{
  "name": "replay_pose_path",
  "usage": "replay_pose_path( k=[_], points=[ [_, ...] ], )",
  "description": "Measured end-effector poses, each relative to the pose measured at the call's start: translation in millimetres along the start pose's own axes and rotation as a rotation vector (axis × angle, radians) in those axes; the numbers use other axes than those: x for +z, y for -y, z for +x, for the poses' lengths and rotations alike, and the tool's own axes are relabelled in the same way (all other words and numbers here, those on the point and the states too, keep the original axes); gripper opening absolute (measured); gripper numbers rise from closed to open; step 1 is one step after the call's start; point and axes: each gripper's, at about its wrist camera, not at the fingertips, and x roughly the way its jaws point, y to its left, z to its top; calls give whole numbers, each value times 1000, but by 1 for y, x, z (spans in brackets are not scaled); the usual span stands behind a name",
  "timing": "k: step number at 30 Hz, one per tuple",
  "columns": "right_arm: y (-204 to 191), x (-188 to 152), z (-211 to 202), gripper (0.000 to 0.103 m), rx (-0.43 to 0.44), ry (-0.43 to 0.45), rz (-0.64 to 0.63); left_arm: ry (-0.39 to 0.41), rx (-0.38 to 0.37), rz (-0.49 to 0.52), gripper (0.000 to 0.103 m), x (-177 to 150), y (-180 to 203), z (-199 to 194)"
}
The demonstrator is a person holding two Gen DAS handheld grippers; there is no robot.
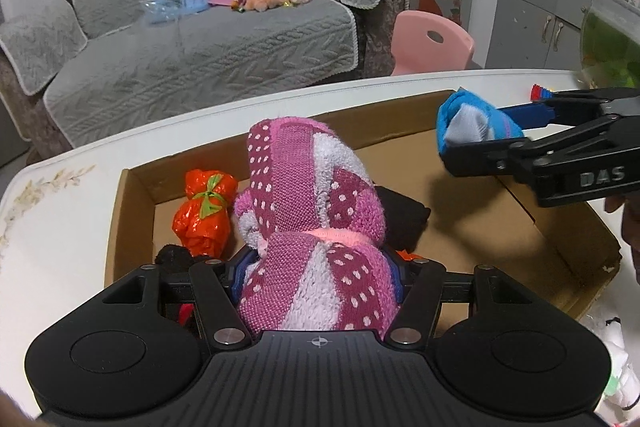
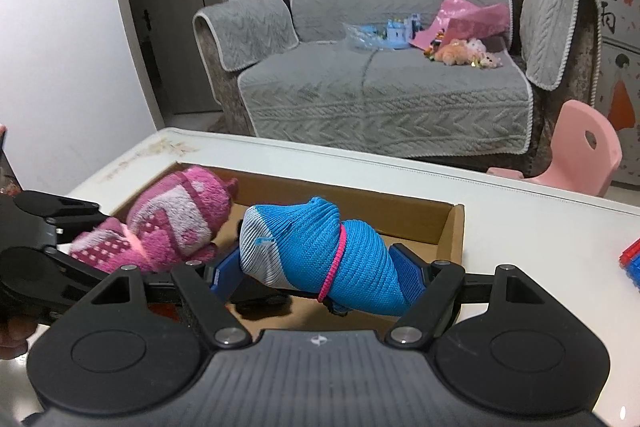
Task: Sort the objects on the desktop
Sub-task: 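Carry the pink sock and blue sock over the cardboard tray with both tools, then open both tools to drop the pink and blue socks into the tray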
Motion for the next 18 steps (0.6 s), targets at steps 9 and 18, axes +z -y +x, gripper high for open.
replay_pose_path(
  k=[9,18],
  points=[
    [-11,6,21,75,-91,-66,-75,13,-9,-61,69,-5,-3,1],
    [-14,2,20,81,-140,-83,-91,17,-17,-107,73,-8,-7,2]
  ],
)
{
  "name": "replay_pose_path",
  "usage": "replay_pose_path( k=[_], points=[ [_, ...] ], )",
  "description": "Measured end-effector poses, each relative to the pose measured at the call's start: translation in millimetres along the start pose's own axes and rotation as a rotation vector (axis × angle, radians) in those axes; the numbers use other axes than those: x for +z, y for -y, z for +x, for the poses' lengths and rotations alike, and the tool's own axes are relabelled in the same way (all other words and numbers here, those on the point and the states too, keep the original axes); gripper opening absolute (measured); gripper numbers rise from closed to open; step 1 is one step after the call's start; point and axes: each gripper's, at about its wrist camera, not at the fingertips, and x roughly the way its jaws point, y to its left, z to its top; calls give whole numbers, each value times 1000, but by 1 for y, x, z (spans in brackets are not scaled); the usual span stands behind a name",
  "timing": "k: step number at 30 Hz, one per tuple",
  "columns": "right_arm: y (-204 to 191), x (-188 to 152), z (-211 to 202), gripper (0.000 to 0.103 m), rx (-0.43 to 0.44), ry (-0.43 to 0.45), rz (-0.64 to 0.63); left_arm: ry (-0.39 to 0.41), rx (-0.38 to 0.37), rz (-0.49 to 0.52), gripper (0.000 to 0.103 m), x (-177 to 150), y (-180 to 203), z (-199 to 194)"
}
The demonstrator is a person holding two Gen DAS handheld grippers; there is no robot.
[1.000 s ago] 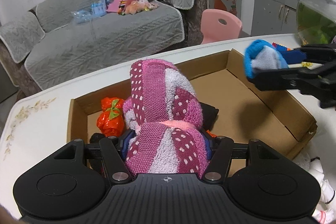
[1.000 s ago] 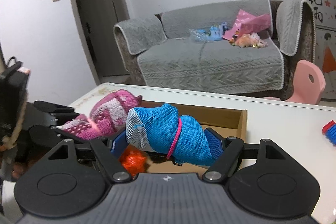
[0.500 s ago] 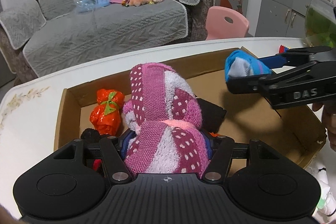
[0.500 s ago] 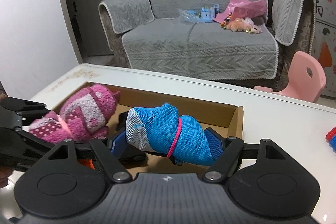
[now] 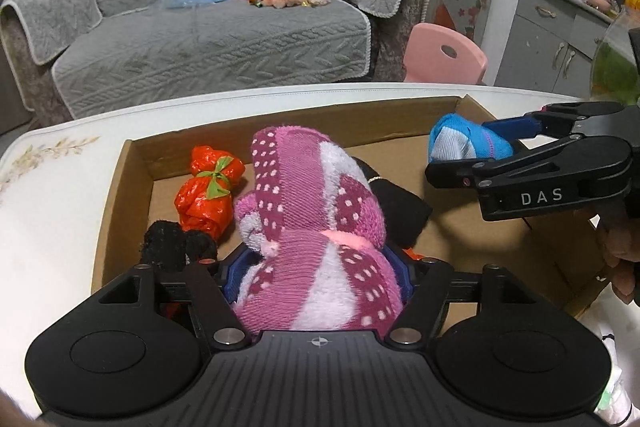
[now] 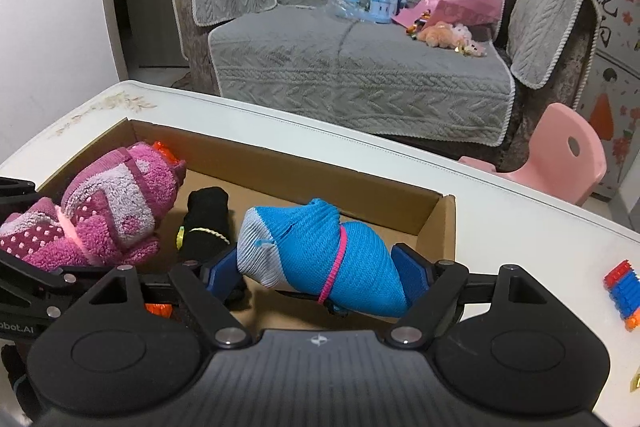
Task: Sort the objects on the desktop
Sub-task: 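Open both tools to drop the pink and blue socks into the tray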
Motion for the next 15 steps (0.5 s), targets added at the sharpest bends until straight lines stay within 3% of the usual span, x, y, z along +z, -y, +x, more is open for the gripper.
replay_pose_path(
  k=[2,3,5,12,15],
  points=[
    [-1,1,-4,85,-12,39,-14,11,-10,-1,72,-2,-1,-3],
    [-1,2,-7,94,-10,54,-11,17,-14,1,72,-3,-1,-5],
    [-2,2,-11,101,-10,76,-6,36,-10,5,73,-5,-2,-10],
    [-4,-3,-48,101,-14,142,29,110,9,58,80,-16,-1,-51],
    [-8,-9,-64,101,-12,130,17,116,19,79,82,-26,-1,-67]
  ],
)
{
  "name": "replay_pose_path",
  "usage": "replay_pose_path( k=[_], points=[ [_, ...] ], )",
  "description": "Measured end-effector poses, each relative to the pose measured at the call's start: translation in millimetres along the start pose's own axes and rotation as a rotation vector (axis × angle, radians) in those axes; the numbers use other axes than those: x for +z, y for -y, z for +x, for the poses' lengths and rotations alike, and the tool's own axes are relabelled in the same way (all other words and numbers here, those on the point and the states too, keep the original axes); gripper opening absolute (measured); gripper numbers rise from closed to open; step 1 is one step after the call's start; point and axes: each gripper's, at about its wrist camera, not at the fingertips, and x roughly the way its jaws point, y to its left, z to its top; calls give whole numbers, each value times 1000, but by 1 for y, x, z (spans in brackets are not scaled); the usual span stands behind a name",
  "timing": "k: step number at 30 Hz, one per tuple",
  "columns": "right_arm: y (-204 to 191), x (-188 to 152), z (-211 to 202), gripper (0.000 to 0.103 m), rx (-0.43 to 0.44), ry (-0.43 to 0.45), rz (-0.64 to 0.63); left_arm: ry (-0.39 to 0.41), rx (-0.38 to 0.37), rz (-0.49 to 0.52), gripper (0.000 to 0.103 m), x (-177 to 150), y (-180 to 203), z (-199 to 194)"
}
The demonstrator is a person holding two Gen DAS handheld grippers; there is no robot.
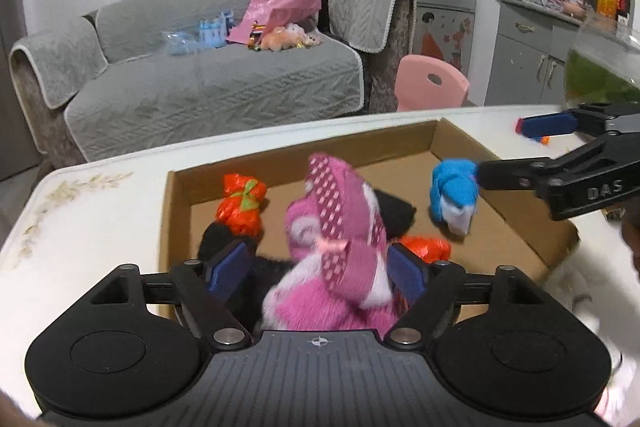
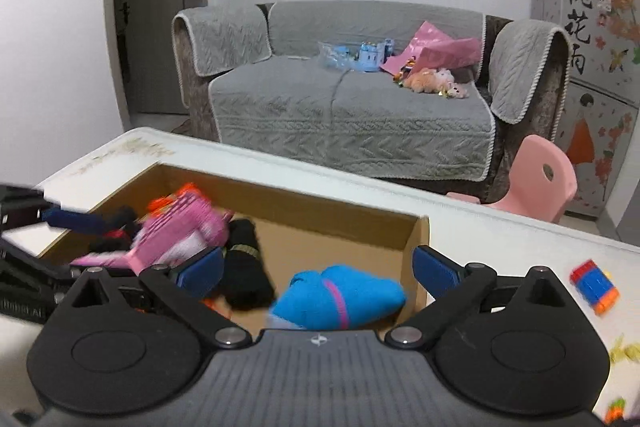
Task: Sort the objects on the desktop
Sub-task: 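Open both tools to drop the pink and blue socks into the tray, then move the left tool to the grey rolled sock and the right tool to the grey knit sock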
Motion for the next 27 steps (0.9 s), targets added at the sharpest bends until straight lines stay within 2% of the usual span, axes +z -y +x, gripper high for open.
replay_pose_path(
  k=[4,7,10,14,16,18,22,24,27],
  points=[
    [-12,-10,-9,101,-27,-64,-13,-56,-9,2,83,-14,-1,-3],
    [-27,-21,-6,101,-41,-147,-60,-110,-28,-15,82,-27,-1,2],
    [-41,-34,-6,102,-51,-206,-131,-106,-34,-49,82,-34,-6,-7],
    [-47,-48,-13,102,-16,-265,-124,-129,-55,-67,84,-38,-8,-18],
    [-47,-53,-17,102,-19,-251,-129,-138,-33,-19,84,-44,1,-20],
    [-46,-52,-20,102,-4,-248,-105,-113,1,21,87,-49,6,-26],
    [-44,-43,-23,102,19,-262,-89,-104,-12,-5,83,-43,0,-33],
    [-41,-39,-32,101,13,-213,-73,-78,-31,-23,83,-42,-5,-45],
    [-28,-32,-57,102,49,-115,25,-23,-76,-29,83,-48,-6,-73]
  ],
)
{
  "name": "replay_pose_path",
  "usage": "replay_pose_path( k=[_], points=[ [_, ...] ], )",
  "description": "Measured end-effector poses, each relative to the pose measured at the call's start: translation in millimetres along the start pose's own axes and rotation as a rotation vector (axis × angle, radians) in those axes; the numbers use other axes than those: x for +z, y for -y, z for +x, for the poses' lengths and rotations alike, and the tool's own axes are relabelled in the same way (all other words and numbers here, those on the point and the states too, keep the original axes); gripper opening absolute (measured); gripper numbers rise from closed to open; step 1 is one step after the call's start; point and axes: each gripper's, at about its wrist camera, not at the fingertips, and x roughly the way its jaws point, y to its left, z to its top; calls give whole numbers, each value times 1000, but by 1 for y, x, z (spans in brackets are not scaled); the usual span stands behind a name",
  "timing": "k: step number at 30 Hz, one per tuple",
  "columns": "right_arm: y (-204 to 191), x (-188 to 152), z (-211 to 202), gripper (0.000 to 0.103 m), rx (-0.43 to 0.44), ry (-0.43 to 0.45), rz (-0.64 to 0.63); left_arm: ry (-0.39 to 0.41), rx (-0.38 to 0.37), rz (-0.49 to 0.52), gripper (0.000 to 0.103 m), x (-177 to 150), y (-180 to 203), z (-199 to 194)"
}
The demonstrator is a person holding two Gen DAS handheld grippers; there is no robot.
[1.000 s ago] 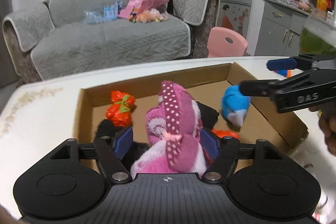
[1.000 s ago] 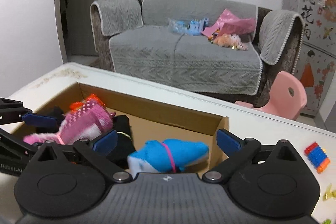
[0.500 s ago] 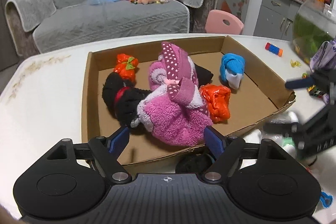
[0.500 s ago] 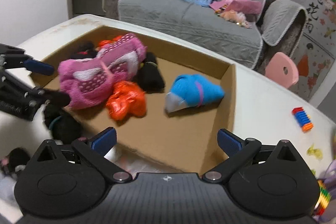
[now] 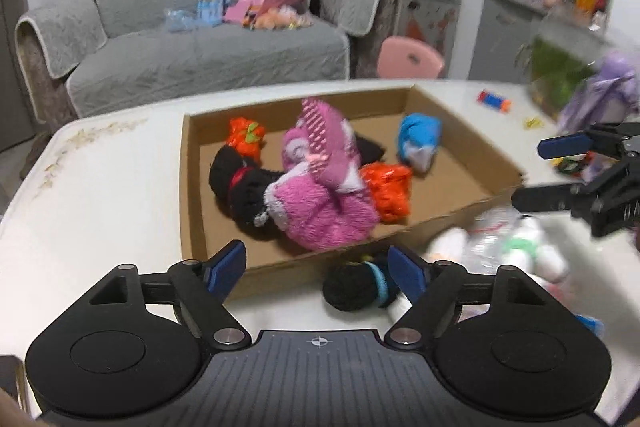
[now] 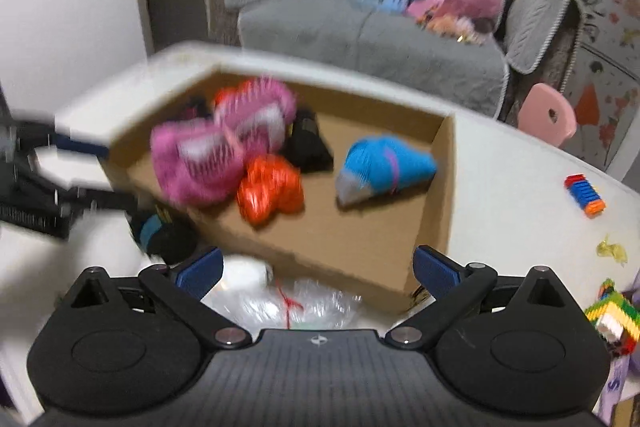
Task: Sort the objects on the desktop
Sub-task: 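Move the left tool to the grey rolled sock and the right tool to the grey knit sock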
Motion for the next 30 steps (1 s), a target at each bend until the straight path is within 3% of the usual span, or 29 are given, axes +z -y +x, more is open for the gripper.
replay_pose_path(
  k=[5,13,19,25,28,30],
  points=[
    [12,-37,-48,102,103,106,56,41,-73,84,86,-35,18,-36],
    [2,-99,-86,102,208,221,102,8,-178,191,87,-81,54,-45],
    [-27,-103,-67,102,256,215,-55,-10,-253,242,87,-93,73,-46],
    [-37,-97,-44,97,297,166,-152,-58,-235,234,90,-95,74,-30],
    [-46,-101,-36,91,303,120,-235,-87,-242,216,90,-92,71,-23],
    [-52,-102,-28,82,310,77,-282,-124,-255,201,90,-92,69,-14]
  ],
)
